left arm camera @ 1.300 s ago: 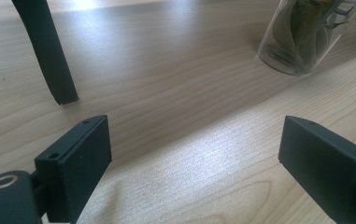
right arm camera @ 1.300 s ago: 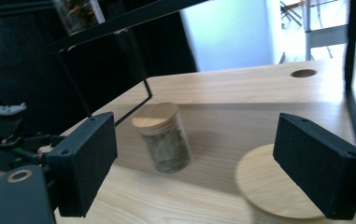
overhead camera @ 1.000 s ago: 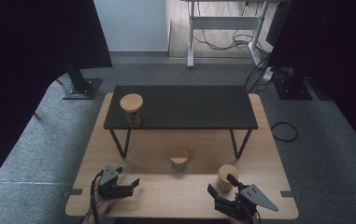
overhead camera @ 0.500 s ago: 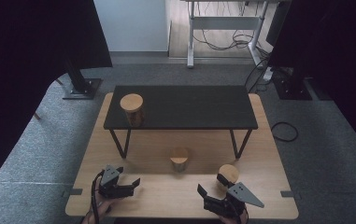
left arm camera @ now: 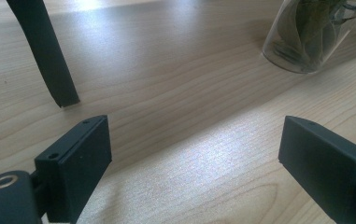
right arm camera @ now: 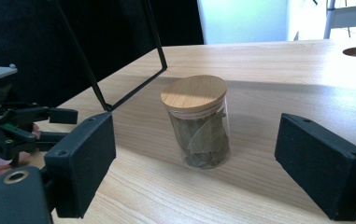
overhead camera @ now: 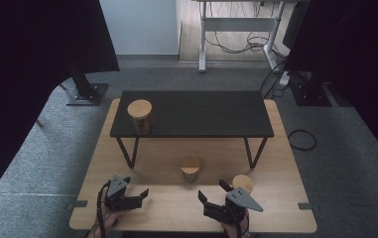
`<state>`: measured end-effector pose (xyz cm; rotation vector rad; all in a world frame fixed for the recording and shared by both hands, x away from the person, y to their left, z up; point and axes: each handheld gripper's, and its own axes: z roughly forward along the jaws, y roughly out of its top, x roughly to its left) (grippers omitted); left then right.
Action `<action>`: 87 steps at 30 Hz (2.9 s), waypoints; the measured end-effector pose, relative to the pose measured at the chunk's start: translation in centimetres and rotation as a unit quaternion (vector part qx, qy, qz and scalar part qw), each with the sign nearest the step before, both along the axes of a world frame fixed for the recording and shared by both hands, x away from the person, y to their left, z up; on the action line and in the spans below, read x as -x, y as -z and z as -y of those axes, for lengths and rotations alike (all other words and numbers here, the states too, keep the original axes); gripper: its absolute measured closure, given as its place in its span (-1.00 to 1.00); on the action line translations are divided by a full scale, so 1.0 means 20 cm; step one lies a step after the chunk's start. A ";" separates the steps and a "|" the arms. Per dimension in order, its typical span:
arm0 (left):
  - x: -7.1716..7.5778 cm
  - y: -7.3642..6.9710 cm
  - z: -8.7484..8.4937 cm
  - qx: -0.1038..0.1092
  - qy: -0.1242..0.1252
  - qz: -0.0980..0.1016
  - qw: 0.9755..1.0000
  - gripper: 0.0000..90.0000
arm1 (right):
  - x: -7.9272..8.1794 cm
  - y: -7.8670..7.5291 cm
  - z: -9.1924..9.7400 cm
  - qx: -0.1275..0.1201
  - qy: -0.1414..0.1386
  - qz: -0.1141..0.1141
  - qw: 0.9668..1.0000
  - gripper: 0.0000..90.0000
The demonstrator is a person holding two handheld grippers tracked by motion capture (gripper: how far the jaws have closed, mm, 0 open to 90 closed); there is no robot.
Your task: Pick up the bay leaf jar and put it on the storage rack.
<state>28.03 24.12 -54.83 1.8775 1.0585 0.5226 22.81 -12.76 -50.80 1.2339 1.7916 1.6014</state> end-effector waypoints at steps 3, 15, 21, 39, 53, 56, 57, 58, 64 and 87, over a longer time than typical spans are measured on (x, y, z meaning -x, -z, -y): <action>0.00 0.00 0.00 -0.001 0.001 0.000 1.000 -0.80 | -0.01 0.01 -0.03 0.006 -0.001 -0.002 1.000 -0.74; 0.00 0.00 0.01 0.001 0.004 -0.001 1.000 -0.80 | -0.07 0.01 -0.13 0.021 -0.001 -0.009 1.000 -0.74; 0.00 0.00 0.01 0.001 0.004 -0.001 1.000 -0.80 | -0.11 0.03 -0.17 0.028 0.006 -0.016 0.999 -0.74; 0.00 0.00 0.01 -0.002 0.007 -0.001 1.000 -0.79 | -0.26 0.09 -0.26 0.051 0.025 -0.041 0.998 -0.74; 0.00 0.00 0.02 -0.005 0.008 -0.002 1.000 -0.80 | -0.37 0.13 -0.32 0.072 0.034 -0.044 0.996 -0.75; 0.00 0.00 0.02 -0.003 0.008 -0.002 1.000 -0.80 | -0.38 0.13 -0.34 0.083 0.040 -0.040 0.995 -0.77; 0.00 0.00 0.02 -0.002 0.008 -0.002 1.000 -0.79 | -0.39 0.13 -0.34 0.084 0.043 -0.041 0.995 -0.78; 0.00 0.00 0.02 -0.001 0.008 -0.002 1.000 -0.79 | -0.40 0.14 -0.35 0.085 0.046 -0.041 0.994 -0.78; 0.00 0.00 0.02 -0.001 0.007 -0.002 1.000 -0.80 | -0.43 0.15 -0.36 0.094 0.054 -0.045 0.993 -0.79; 0.00 0.00 0.02 -0.002 0.007 -0.002 1.000 -0.79 | -0.53 0.20 -0.41 0.107 0.059 -0.062 0.991 -0.53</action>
